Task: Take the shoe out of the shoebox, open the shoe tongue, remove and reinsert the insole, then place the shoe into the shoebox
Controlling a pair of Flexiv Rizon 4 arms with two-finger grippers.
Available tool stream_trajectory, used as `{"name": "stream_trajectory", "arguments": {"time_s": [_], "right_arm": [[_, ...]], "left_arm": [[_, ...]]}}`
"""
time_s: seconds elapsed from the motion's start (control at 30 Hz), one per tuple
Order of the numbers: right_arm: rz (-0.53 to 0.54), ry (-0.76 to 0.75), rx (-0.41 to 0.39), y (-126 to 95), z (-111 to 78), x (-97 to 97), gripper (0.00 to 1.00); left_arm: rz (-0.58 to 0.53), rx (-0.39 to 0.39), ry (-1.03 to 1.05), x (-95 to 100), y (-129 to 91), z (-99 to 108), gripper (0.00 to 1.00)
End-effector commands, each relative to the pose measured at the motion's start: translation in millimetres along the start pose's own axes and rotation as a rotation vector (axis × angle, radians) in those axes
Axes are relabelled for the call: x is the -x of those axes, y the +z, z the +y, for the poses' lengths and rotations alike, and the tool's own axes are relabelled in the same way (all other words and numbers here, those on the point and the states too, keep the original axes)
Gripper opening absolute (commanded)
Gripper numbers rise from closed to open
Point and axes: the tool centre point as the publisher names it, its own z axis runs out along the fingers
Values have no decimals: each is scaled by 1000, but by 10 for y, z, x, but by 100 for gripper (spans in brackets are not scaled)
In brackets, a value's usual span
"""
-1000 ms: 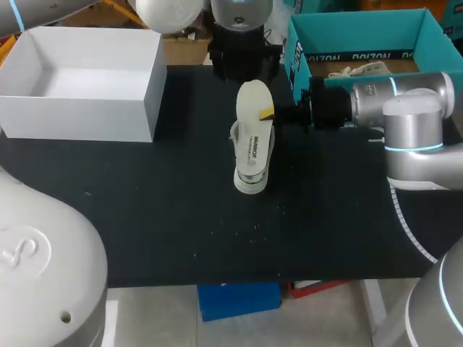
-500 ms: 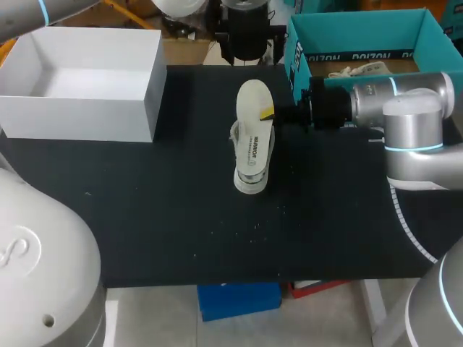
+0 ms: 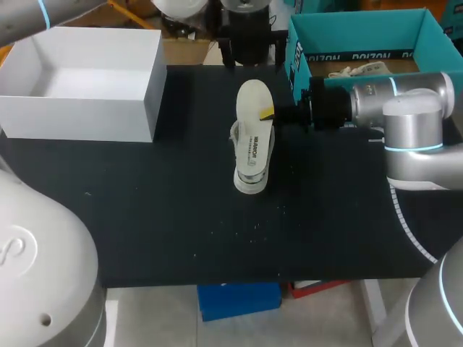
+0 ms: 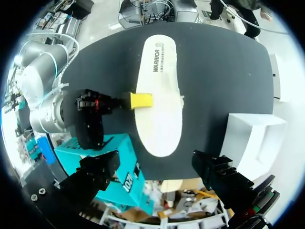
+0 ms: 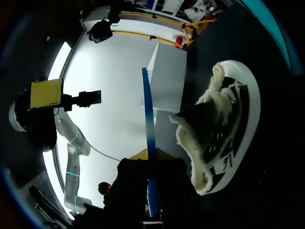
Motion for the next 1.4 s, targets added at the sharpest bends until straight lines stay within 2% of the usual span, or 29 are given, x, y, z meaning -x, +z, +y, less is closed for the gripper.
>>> {"name": "stream_trajectory", "arguments": {"time_s": [0.03, 0.27, 0.5, 0.63, 0.73, 0.8, 0.87, 0.97, 1.07, 1.4], "right_arm": [[0, 1, -2, 6, 10, 6, 0], [0, 1, -2, 6, 10, 6, 0], [0, 1, -2, 6, 10, 6, 0], [0, 1, -2, 6, 10, 6, 0], [0, 1, -2, 6, 10, 6, 0], [0, 1, -2, 6, 10, 6, 0], [0, 1, -2, 6, 10, 6, 0], [0, 1, -2, 6, 10, 6, 0], [0, 1, -2, 6, 10, 6, 0], [0, 1, -2, 6, 10, 6, 0]], "left_arm": [[-1, 18, -11, -95, -101, -323, 100], [5, 7, -16, -135, -175, -790, 100], [-32, -2, -38, -186, -196, -1132, 100], [-149, -14, -62, -258, -163, -1305, 100], [-306, 8, -107, -340, -139, -1404, 100], [-462, 58, -164, -414, -145, -1458, 100], [-595, 75, -208, -470, -139, -1512, 100], [-807, 67, -262, -554, -119, -1574, 100], [-963, 51, -313, -661, -94, -1590, 100], [-963, 51, -313, -661, -94, -1590, 100]]}}
